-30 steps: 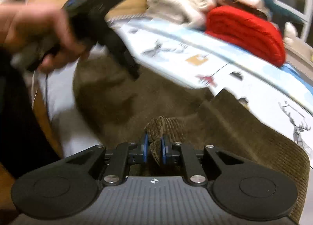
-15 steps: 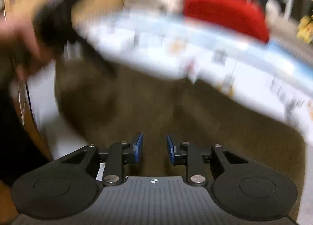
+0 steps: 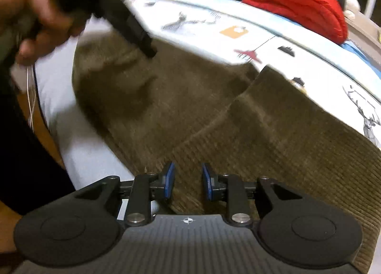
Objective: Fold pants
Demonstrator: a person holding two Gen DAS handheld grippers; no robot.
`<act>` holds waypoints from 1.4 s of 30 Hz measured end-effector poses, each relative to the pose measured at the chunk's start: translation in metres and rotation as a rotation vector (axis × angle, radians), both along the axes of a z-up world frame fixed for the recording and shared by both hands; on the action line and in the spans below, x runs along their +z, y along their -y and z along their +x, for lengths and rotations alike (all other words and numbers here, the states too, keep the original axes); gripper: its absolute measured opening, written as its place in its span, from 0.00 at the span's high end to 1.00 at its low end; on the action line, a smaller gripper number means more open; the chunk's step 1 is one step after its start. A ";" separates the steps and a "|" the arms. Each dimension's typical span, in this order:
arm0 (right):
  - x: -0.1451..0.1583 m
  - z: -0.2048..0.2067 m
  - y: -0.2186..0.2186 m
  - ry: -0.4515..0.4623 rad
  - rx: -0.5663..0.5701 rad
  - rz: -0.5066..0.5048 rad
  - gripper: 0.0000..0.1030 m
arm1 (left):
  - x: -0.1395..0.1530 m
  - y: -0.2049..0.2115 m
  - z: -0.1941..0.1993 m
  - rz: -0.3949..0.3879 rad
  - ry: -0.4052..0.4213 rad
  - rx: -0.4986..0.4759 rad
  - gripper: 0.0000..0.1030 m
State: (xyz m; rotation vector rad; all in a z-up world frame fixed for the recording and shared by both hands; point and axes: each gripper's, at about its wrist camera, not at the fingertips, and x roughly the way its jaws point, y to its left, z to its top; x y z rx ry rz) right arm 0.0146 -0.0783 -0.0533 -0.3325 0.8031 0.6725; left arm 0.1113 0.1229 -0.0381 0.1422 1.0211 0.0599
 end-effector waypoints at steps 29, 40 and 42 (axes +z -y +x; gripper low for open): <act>-0.030 0.053 -0.007 -0.039 -0.253 -0.128 0.59 | 0.014 -0.076 -0.023 -0.125 0.017 0.151 0.52; 0.085 0.064 0.048 0.118 -0.300 0.022 0.53 | 0.013 -0.164 -0.073 -0.504 -0.029 0.319 0.31; 0.092 0.068 0.067 0.176 -0.314 0.002 0.49 | 0.011 -0.177 -0.081 -0.550 -0.031 0.352 0.28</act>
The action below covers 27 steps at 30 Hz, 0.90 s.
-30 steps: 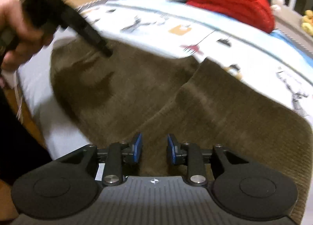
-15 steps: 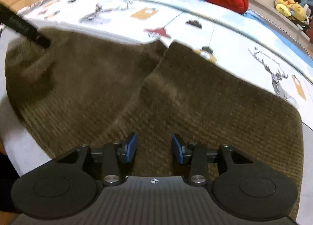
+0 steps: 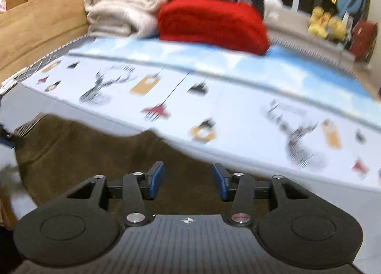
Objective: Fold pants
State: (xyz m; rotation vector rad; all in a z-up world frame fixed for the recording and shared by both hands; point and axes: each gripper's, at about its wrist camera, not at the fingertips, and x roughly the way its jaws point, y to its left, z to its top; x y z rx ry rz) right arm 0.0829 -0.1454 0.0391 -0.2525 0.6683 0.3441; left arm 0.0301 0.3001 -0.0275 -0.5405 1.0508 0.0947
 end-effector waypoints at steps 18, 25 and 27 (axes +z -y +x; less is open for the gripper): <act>-0.039 0.027 0.056 -0.110 -0.191 0.028 0.50 | -0.063 -0.040 0.016 -0.207 -0.211 0.237 0.29; -0.037 0.028 0.065 -0.114 -0.190 0.037 0.50 | -0.035 -0.016 0.025 -0.024 -0.170 0.189 0.73; -0.037 0.028 0.068 -0.116 -0.192 0.035 0.50 | -0.006 0.001 0.027 0.047 -0.064 0.136 0.76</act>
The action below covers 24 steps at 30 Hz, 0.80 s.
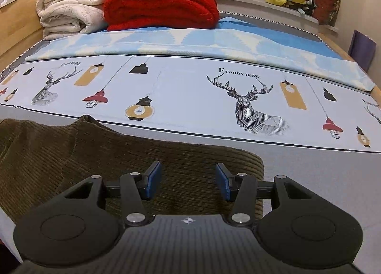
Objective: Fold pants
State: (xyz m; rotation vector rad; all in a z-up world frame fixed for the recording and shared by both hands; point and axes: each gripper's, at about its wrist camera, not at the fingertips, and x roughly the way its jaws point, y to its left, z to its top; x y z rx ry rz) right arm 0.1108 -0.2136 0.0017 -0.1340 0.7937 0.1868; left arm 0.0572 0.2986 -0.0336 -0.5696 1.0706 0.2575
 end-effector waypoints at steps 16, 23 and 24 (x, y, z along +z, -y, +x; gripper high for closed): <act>0.003 -0.004 0.061 -0.041 -0.192 0.179 0.50 | 0.109 0.307 0.012 -0.067 0.498 -0.903 0.94; -0.001 -0.002 0.059 -0.083 -0.166 0.270 0.49 | 0.088 0.237 0.059 -0.041 0.316 -0.495 0.67; -0.002 0.001 0.055 -0.095 -0.156 0.300 0.49 | 0.084 0.225 0.064 -0.016 0.287 -0.447 0.66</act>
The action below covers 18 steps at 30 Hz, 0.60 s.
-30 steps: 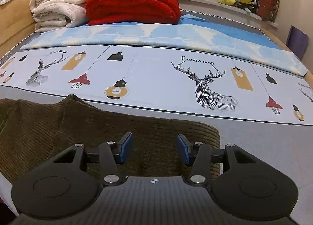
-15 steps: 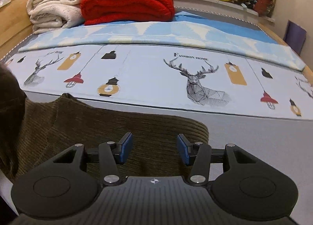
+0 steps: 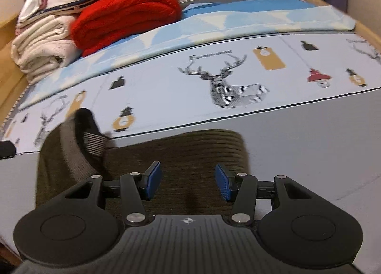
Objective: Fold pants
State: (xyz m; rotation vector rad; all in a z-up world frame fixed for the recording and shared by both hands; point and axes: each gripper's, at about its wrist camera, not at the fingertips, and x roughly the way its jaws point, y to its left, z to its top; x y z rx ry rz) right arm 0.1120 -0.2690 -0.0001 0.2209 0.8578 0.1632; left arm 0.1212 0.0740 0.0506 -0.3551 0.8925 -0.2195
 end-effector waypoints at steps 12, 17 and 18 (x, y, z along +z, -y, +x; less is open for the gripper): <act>-0.041 0.064 -0.087 -0.144 0.107 0.310 0.21 | -0.005 -0.086 -0.014 0.069 -0.094 0.119 0.64; -0.067 0.089 -0.115 -0.198 0.103 0.295 0.11 | -0.008 -0.104 -0.019 0.073 -0.102 0.137 0.64; -0.067 0.091 -0.119 -0.190 0.104 0.307 0.11 | -0.008 -0.106 -0.018 0.077 -0.102 0.139 0.64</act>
